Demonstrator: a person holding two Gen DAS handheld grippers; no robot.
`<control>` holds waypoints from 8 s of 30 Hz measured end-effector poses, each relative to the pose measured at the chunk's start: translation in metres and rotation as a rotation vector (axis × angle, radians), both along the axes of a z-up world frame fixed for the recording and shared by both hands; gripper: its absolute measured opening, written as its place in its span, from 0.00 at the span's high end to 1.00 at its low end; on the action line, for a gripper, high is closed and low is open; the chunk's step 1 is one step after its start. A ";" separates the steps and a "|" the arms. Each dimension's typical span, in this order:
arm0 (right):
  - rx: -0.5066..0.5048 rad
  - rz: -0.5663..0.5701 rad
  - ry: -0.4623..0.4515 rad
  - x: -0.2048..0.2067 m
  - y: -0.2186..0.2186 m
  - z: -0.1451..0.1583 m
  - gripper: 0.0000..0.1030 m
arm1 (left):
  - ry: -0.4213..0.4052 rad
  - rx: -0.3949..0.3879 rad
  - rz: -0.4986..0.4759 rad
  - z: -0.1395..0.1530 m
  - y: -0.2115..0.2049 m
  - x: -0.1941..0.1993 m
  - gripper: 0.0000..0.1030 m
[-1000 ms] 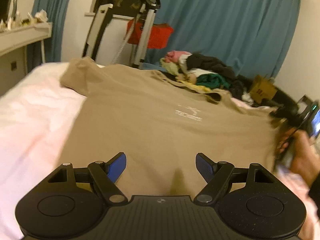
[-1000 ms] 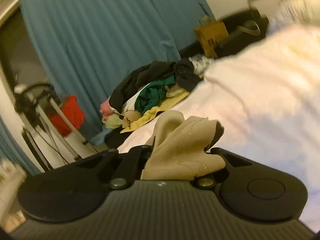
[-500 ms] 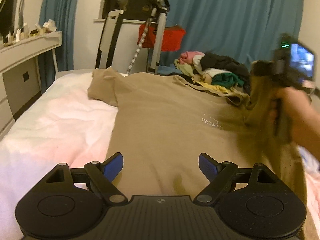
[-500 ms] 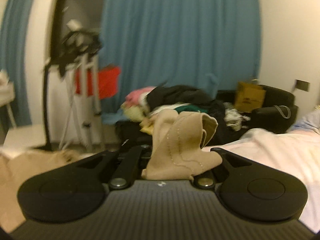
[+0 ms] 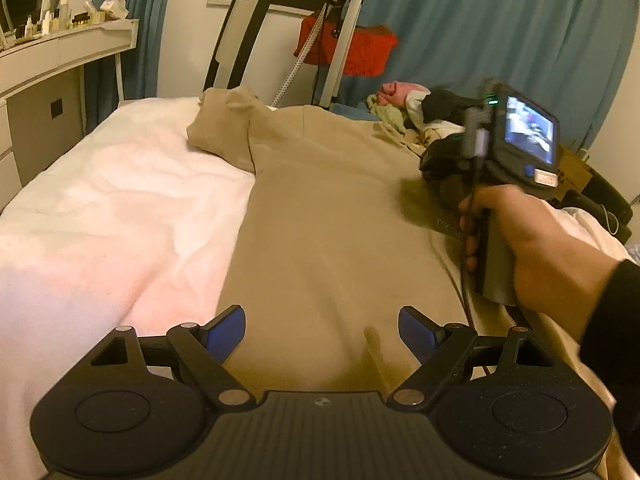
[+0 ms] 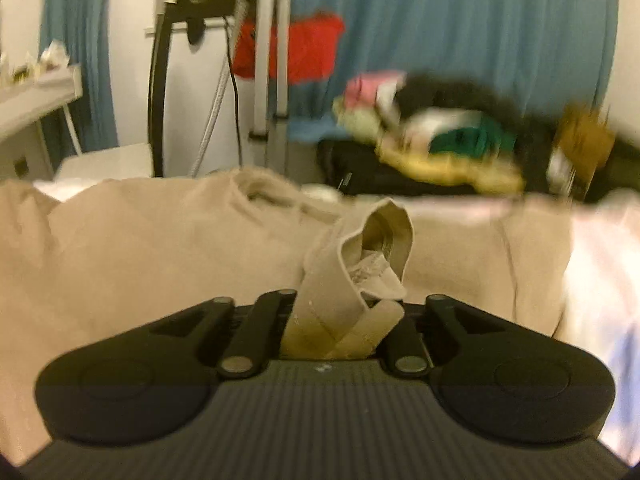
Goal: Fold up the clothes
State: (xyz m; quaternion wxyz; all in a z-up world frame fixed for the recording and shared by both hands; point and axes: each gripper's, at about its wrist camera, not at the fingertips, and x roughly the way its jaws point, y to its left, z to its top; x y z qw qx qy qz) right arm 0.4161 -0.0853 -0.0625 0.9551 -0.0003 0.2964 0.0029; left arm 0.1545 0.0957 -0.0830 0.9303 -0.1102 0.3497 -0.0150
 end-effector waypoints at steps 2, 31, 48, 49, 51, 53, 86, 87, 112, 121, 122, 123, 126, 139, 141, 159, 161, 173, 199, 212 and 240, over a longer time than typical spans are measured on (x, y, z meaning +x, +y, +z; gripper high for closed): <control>0.105 0.008 0.014 -0.009 -0.011 0.005 0.48 | 0.000 0.005 -0.008 -0.001 -0.003 0.003 0.17; 0.523 -0.183 -0.251 -0.415 -0.247 0.109 0.18 | 0.086 -0.165 -0.329 0.014 -0.117 -0.081 0.25; 0.731 -0.236 -0.208 -0.409 -0.300 0.077 0.18 | 0.305 -0.474 -0.489 -0.030 -0.221 -0.079 0.46; 0.719 -0.248 -0.217 -0.410 -0.301 0.078 0.18 | 0.312 -0.479 -0.492 -0.030 -0.226 -0.080 0.44; 0.686 -0.268 -0.234 -0.412 -0.305 0.079 0.18 | 0.338 -0.440 -0.494 -0.033 -0.242 -0.078 0.41; 0.661 -0.286 -0.243 -0.413 -0.309 0.079 0.18 | 0.364 -0.391 -0.481 -0.037 -0.258 -0.075 0.39; 0.555 -0.197 -0.143 -0.405 -0.273 0.077 0.18 | 0.483 -0.307 -0.311 -0.004 -0.113 -0.095 0.88; 0.543 -0.189 -0.139 -0.405 -0.269 0.077 0.18 | 0.474 -0.323 -0.317 0.001 -0.110 -0.093 0.80; 0.382 -0.070 -0.027 -0.323 -0.202 0.042 0.19 | 0.055 -0.223 -0.093 0.001 -0.120 0.193 0.97; 0.431 -0.098 0.010 -0.297 -0.208 0.022 0.19 | -0.080 0.156 -0.057 0.036 -0.153 0.217 0.93; 0.430 -0.099 0.008 -0.297 -0.208 0.022 0.19 | -0.053 0.120 -0.060 0.032 -0.150 0.217 0.86; 0.428 -0.101 0.007 -0.297 -0.208 0.021 0.19 | -0.023 0.071 -0.064 0.028 -0.146 0.214 0.78; 0.437 -0.102 0.003 -0.297 -0.210 0.022 0.19 | 0.054 -0.046 -0.076 0.021 -0.127 0.190 0.58; 0.613 -0.015 0.073 -0.323 -0.215 0.022 0.21 | 0.358 -0.447 -0.179 -0.009 -0.082 -0.058 0.54; 0.666 0.004 0.094 -0.337 -0.213 0.021 0.23 | 0.382 -0.468 -0.200 -0.018 -0.082 -0.073 0.55; 0.615 0.086 0.417 -0.396 -0.158 0.015 0.36 | 0.366 -0.398 -0.444 0.017 -0.076 -0.106 0.96; 0.551 0.119 0.379 -0.405 -0.151 0.027 0.36 | 0.375 -0.358 -0.433 0.029 -0.069 -0.106 0.96; 0.422 0.113 0.164 -0.425 -0.146 0.046 0.35 | 0.348 -0.082 -0.395 0.037 -0.068 -0.121 0.74; 0.267 -0.008 -0.284 -0.466 -0.167 0.095 0.35 | -0.248 0.080 -0.333 0.106 -0.138 -0.158 0.03; 0.198 -0.006 -0.270 -0.464 -0.149 0.092 0.35 | -0.217 0.079 -0.320 0.084 -0.113 -0.157 0.03; 0.133 0.322 -0.114 -0.275 -0.026 0.123 0.35 | -0.205 -0.088 -0.015 0.089 -0.007 -0.143 0.03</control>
